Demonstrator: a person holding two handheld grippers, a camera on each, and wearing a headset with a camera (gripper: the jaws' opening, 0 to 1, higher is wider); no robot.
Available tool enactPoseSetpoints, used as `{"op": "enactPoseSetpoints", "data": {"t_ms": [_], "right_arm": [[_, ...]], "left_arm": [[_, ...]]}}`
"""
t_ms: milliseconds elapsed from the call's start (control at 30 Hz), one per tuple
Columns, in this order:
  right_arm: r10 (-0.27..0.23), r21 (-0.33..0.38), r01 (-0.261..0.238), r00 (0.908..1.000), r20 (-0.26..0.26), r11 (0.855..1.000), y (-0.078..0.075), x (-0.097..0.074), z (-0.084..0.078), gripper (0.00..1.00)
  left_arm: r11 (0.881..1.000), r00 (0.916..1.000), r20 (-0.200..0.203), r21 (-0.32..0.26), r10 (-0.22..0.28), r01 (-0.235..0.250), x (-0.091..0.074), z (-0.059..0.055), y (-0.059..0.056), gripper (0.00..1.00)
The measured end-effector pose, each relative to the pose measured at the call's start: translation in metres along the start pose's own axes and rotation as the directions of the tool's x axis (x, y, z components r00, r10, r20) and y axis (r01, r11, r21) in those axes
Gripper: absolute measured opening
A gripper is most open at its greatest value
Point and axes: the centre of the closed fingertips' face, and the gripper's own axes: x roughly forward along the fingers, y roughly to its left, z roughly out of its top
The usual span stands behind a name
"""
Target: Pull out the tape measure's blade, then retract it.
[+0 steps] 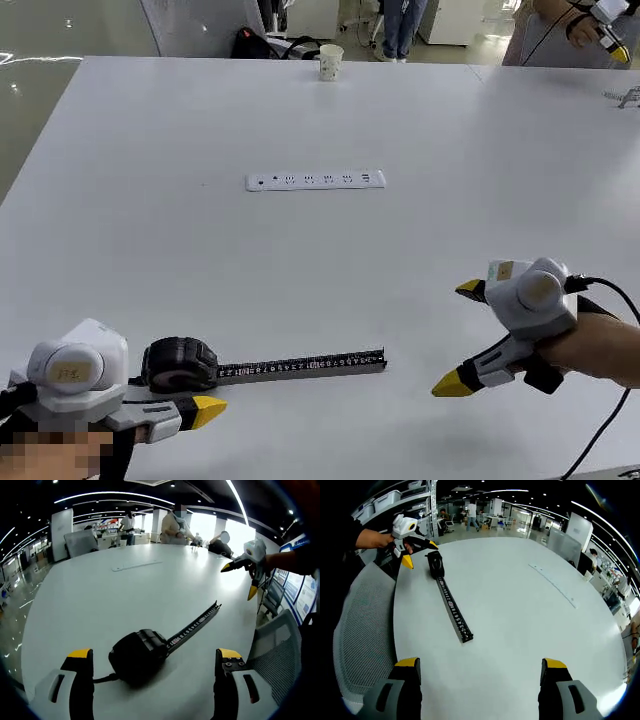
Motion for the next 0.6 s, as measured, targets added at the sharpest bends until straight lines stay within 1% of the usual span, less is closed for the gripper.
{"op": "enactPoseSetpoints", "data": {"t_ms": [33,133,200,300,367,433,500,533,600], "right_arm": [[0.006,-0.015,-0.006,1.0,-0.004,1.0,0.0,0.002,0.003,0.99],[0.018,-0.035,-0.018,0.9997,-0.015,0.999,-0.001,0.008,0.008,0.99],[0.027,-0.044,-0.028,0.9995,-0.015,0.999,0.0,0.01,0.011,0.99],[0.042,-0.064,-0.044,0.9987,-0.028,0.997,0.001,0.017,0.013,0.99],[0.058,-0.079,-0.062,0.9974,-0.042,0.995,0.003,0.021,0.014,0.99],[0.065,-0.09,-0.069,0.9967,-0.05,0.994,0.004,0.024,0.015,0.99],[0.072,-0.099,-0.077,0.9958,-0.057,0.992,0.004,0.028,0.016,0.99],[0.074,-0.103,-0.08,0.9954,-0.06,0.991,0.004,0.029,0.017,0.99],[0.08,-0.107,-0.087,0.9948,-0.063,0.99,0.006,0.032,0.02,0.99]], "left_arm": [[1.0,0.9999,0.004,-0.016,0.012,-0.012,0.002,0.002,0.0,0.99],[0.997,0.9983,0.015,-0.06,0.056,-0.055,0.005,0.004,0.005,0.99],[0.994,0.9968,0.032,-0.084,0.073,-0.07,0.008,0.006,0.008,0.99],[0.989,0.9945,0.02,-0.112,0.103,-0.1,0.01,0.003,0.014,0.99],[0.987,0.994,0.019,-0.123,0.108,-0.105,0.011,0.002,0.015,0.99],[0.985,0.9936,0.013,-0.13,0.112,-0.109,0.013,0.002,0.015,0.99],[0.983,0.9921,0.018,-0.135,0.125,-0.121,0.015,0.004,0.017,0.99],[0.982,0.9911,0.023,-0.139,0.131,-0.126,0.016,0.005,0.017,0.99],[0.978,0.9878,0.062,-0.164,0.143,-0.131,0.018,0.012,0.018,0.99]]}}
